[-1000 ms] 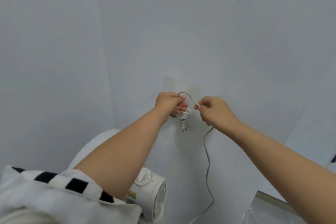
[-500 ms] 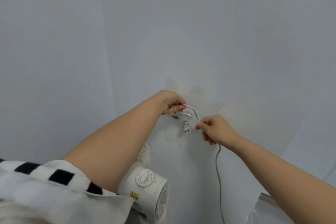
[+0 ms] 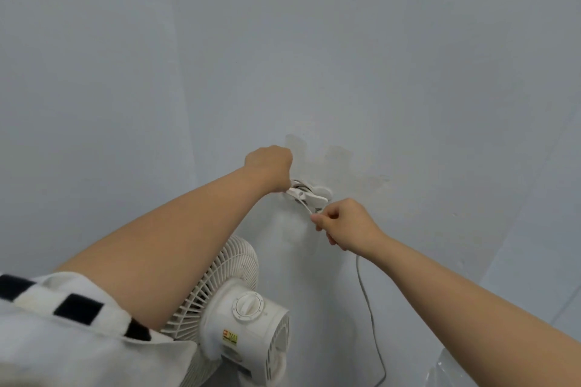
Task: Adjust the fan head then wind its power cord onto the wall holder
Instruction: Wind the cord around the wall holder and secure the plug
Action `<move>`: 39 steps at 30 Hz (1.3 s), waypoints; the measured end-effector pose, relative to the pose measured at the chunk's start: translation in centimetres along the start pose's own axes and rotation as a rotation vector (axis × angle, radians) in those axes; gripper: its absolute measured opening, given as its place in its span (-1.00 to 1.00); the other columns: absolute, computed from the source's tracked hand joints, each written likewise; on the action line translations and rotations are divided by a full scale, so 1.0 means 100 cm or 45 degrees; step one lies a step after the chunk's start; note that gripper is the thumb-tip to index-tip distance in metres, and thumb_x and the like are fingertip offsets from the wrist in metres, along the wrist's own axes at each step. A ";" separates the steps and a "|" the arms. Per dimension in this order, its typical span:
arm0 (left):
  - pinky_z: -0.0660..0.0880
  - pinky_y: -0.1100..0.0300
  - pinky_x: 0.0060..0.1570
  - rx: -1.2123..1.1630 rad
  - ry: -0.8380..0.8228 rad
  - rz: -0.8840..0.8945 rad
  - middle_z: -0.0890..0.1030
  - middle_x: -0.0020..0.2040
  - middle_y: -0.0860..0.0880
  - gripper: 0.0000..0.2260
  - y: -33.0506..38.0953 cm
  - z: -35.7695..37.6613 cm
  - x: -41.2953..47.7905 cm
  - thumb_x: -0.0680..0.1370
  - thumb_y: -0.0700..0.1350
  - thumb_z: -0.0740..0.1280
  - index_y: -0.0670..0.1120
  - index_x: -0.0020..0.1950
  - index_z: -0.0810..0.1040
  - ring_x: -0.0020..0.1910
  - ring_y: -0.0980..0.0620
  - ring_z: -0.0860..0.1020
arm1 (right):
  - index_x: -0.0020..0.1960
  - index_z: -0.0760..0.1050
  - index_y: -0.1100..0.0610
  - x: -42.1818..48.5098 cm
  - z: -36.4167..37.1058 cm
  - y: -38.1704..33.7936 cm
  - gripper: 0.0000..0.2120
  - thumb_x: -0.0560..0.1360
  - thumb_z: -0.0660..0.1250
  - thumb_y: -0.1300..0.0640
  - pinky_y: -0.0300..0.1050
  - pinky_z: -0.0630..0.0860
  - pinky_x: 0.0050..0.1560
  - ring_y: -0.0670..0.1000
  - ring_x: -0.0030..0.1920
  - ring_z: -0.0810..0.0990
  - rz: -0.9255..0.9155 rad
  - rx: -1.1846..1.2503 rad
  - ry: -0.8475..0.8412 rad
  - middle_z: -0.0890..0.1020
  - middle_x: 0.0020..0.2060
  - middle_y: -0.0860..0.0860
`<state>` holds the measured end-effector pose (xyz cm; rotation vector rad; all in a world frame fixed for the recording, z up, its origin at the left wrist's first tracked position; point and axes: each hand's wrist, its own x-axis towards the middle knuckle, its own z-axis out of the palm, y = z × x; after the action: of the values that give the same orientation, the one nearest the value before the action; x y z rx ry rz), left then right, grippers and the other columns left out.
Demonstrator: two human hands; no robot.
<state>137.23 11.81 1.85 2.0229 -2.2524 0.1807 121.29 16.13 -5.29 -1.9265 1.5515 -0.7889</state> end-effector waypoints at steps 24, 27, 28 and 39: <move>0.37 0.12 -0.19 0.180 0.328 -0.049 0.62 -0.01 -0.17 -0.75 -0.018 0.087 0.015 0.61 -0.06 0.17 -0.19 0.00 0.55 -0.01 -0.19 0.58 | -0.33 0.51 0.06 0.000 0.014 0.038 -0.76 0.50 0.28 0.24 -0.36 0.36 -0.41 -0.26 -0.60 0.42 0.064 -0.070 -0.207 0.53 -0.49 -0.04; 0.36 0.12 -0.20 0.174 0.318 -0.057 0.62 -0.02 -0.18 -0.75 -0.018 0.085 0.018 0.60 -0.07 0.17 -0.20 -0.01 0.55 -0.02 -0.20 0.58 | -0.30 0.53 0.10 0.001 0.017 0.037 -0.79 0.51 0.29 0.22 -0.40 0.35 -0.44 -0.28 -0.61 0.42 0.041 -0.062 -0.197 0.53 -0.50 -0.05; 0.39 0.12 -0.19 0.165 0.315 -0.062 0.62 -0.03 -0.18 -0.77 -0.018 0.084 0.018 0.59 -0.10 0.18 -0.21 -0.02 0.56 -0.03 -0.20 0.58 | -0.29 0.54 0.12 0.001 0.019 0.036 -0.80 0.51 0.28 0.22 -0.45 0.33 -0.47 -0.29 -0.61 0.42 0.031 -0.061 -0.195 0.52 -0.50 -0.06; 0.55 0.07 -0.17 -0.889 0.067 -0.285 0.63 -0.37 -0.16 -0.71 -0.002 0.117 0.012 0.40 0.02 0.42 -0.14 -0.40 0.50 -0.34 -0.11 0.60 | -0.23 0.58 0.26 0.002 0.019 0.057 -0.81 0.49 0.33 0.17 -0.27 0.39 -0.36 -0.19 -0.54 0.45 0.144 -0.297 -0.227 0.47 -0.65 -0.09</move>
<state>137.27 8.77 -9.50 1.8085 -1.6906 -0.4943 118.92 14.92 -10.65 -1.9885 1.6846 -0.3909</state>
